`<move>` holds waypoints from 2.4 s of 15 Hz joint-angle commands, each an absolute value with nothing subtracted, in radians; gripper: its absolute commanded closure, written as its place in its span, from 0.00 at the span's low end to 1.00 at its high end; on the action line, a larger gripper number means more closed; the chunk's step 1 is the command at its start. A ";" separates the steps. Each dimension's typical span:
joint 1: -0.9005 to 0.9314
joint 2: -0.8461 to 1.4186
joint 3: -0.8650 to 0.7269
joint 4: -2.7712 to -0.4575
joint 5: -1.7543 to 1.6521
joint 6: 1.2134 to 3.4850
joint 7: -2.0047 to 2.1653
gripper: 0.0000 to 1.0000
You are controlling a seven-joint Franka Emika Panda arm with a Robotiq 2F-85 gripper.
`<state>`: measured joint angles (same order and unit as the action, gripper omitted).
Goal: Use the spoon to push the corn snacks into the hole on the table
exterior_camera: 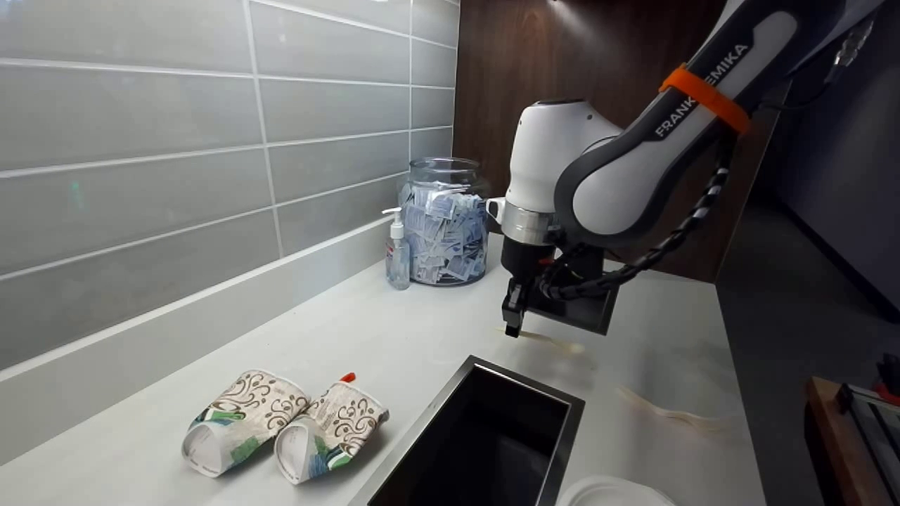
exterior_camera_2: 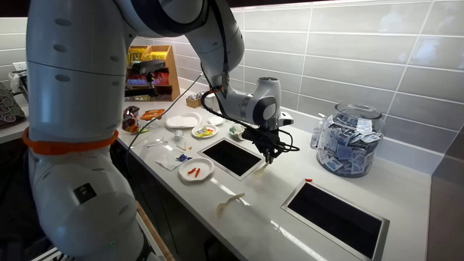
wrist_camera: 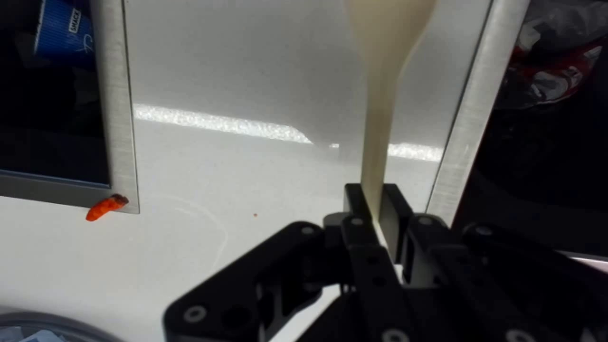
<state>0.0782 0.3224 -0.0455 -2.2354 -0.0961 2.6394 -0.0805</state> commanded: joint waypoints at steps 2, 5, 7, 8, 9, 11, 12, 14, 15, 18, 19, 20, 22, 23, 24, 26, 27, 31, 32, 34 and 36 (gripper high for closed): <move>0.067 0.348 -0.044 -2.225 -0.128 2.655 -0.041 0.56; 0.067 0.348 -0.045 -2.223 -0.130 2.654 -0.037 0.34; 0.068 0.339 -0.047 -2.225 -0.132 2.654 -0.029 0.20; 0.066 0.334 -0.043 -2.226 -0.127 2.654 -0.033 0.11; 0.069 0.326 -0.046 -2.226 -0.129 2.646 -0.022 0.05; 0.064 0.306 -0.037 -2.230 -0.110 2.632 -0.022 0.00; 0.074 0.295 -0.050 -2.230 -0.128 2.626 0.009 0.00; 0.075 0.263 -0.051 -2.233 -0.126 2.602 0.032 0.00; 0.076 0.245 -0.055 -2.232 -0.126 2.571 0.054 0.00; 0.072 0.187 -0.057 -2.240 -0.129 2.481 0.102 0.00; 0.069 0.161 -0.057 -2.249 -0.131 2.451 0.115 0.00; 0.063 0.140 -0.051 -2.254 -0.121 2.422 0.113 0.00; 0.050 0.099 -0.040 -2.265 -0.096 2.359 0.087 0.00; 0.045 0.078 -0.038 -2.275 -0.090 2.332 0.078 0.00; 0.041 0.058 -0.037 -2.285 -0.089 2.310 0.076 0.00; 0.035 0.022 -0.033 -2.307 -0.081 2.270 0.063 0.00; 0.033 0.004 -0.031 -2.321 -0.073 2.256 0.049 0.00; 0.029 -0.074 -0.027 -2.389 -0.040 2.248 0.018 0.00; 0.028 -0.093 -0.026 -2.406 -0.043 2.251 0.025 0.00; 0.028 -0.132 -0.025 -2.437 -0.038 2.256 0.024 0.00; 0.027 -0.168 -0.023 -2.463 -0.043 2.256 0.029 0.00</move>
<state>0.0429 -0.0823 -0.0365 -2.3919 -0.0609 2.2621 0.0436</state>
